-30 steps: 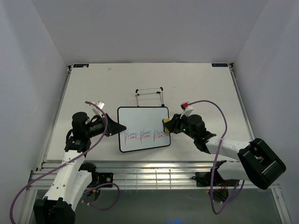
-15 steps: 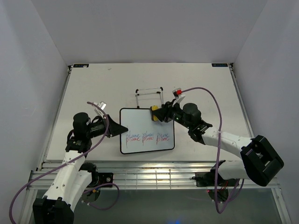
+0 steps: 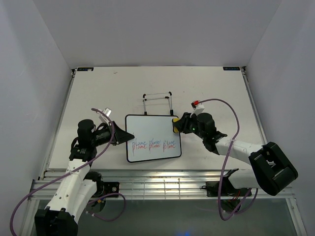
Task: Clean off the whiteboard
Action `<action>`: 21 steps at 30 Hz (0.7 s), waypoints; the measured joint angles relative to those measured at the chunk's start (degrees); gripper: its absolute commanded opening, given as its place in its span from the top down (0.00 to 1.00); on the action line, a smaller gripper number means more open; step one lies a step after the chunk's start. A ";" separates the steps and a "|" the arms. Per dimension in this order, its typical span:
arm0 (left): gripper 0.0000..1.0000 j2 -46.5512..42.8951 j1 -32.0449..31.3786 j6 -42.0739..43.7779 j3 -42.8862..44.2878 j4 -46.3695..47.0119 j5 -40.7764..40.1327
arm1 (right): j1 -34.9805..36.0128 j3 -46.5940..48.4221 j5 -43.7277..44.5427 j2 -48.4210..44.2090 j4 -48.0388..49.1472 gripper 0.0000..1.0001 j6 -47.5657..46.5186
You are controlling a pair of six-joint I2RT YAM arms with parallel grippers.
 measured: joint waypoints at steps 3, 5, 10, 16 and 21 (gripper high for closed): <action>1.00 0.00 -0.07 0.00 -0.46 -0.11 -0.33 | -1.60 -1.33 0.20 0.44 -0.61 0.66 -0.55; 1.00 0.00 -0.13 -0.11 -0.48 -0.09 -0.55 | -2.25 -1.33 -0.57 1.42 -0.11 0.66 -0.76; 1.00 0.26 -0.28 -0.61 -0.50 -0.09 -1.46 | -1.40 -0.50 -2.49 2.86 1.31 0.66 -0.63; 1.00 0.98 -1.20 -1.42 -0.52 0.83 -3.08 | 5.64 4.55 -4.92 5.27 3.58 0.65 0.28; 1.00 1.95 -2.25 -1.68 -0.72 2.69 -3.45 | 9.03 10.14 -5.64 6.73 2.29 0.66 0.46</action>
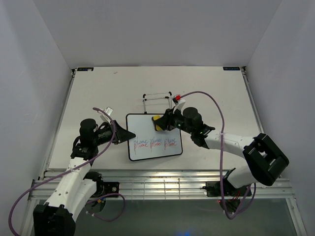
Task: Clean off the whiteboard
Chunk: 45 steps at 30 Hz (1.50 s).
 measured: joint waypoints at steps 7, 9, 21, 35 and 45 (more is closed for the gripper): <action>1.00 -0.13 -0.44 -0.63 -0.81 0.57 -0.37 | -6.62 -1.01 0.24 0.39 -2.45 0.66 0.17; 1.00 -0.13 -0.46 -1.46 -1.14 0.48 -0.39 | -9.75 -3.37 0.20 0.39 -2.71 0.66 0.20; 1.00 -0.04 -0.66 -3.39 -1.53 0.04 -1.14 | -12.63 -6.01 -0.66 -0.15 -4.94 0.66 -1.31; 1.00 0.92 -2.29 -3.67 -1.53 0.72 -4.20 | 17.55 -7.30 10.56 -6.03 -0.70 0.67 2.36; 1.00 -1.07 -3.23 -3.91 -2.12 1.55 -7.13 | 26.36 -5.60 30.91 -4.52 -1.55 0.67 9.05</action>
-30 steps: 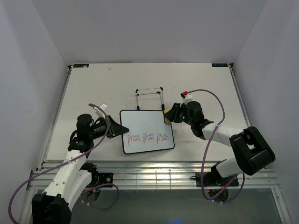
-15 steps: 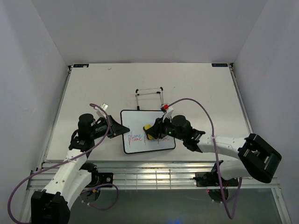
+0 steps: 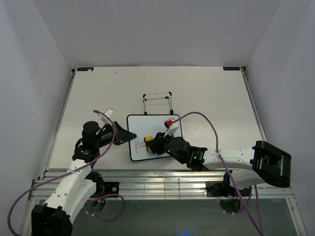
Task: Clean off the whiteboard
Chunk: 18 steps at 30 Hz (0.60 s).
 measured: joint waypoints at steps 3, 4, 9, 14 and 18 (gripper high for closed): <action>1.00 -0.74 -0.76 -0.28 -0.76 0.57 -0.59 | 1.01 0.15 5.27 -0.26 -2.12 0.67 2.32; 1.00 -0.94 -1.03 -0.46 -1.07 0.90 -0.68 | 1.14 0.00 6.75 -0.48 -2.82 0.67 2.84; 1.00 -1.88 -1.64 -1.31 -2.10 2.05 -1.68 | 1.14 -1.18 11.10 -1.42 -5.35 0.66 2.80; 1.00 -2.36 -2.12 -2.16 -2.73 2.21 -3.13 | 3.34 0.04 12.66 0.26 -4.46 0.66 -1.14; 1.00 -2.40 -2.27 -2.29 -3.28 2.16 -4.46 | 7.28 5.86 12.35 4.46 -4.17 0.66 -4.85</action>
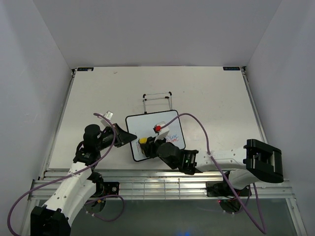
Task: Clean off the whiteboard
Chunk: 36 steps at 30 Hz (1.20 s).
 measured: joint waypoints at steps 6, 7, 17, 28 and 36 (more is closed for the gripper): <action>1.00 0.00 -0.72 -0.13 0.00 0.57 0.20 | 4.39 7.54 -2.29 4.66 0.63 0.66 -1.95; 1.00 0.00 -0.74 -0.04 0.00 0.55 0.20 | 4.57 8.48 -2.27 5.27 0.24 0.66 -1.79; 1.00 -0.44 -0.87 0.26 -0.07 -0.22 -1.09 | 3.89 9.33 0.68 4.96 -5.25 0.67 4.02; 1.00 -0.55 -0.87 -0.42 -0.07 -0.44 -1.27 | -4.15 0.28 4.15 -1.51 -9.77 0.67 7.28; 1.00 -0.55 -0.79 -1.03 -0.07 -0.07 -1.53 | -3.15 6.67 2.82 1.64 -12.07 0.66 0.44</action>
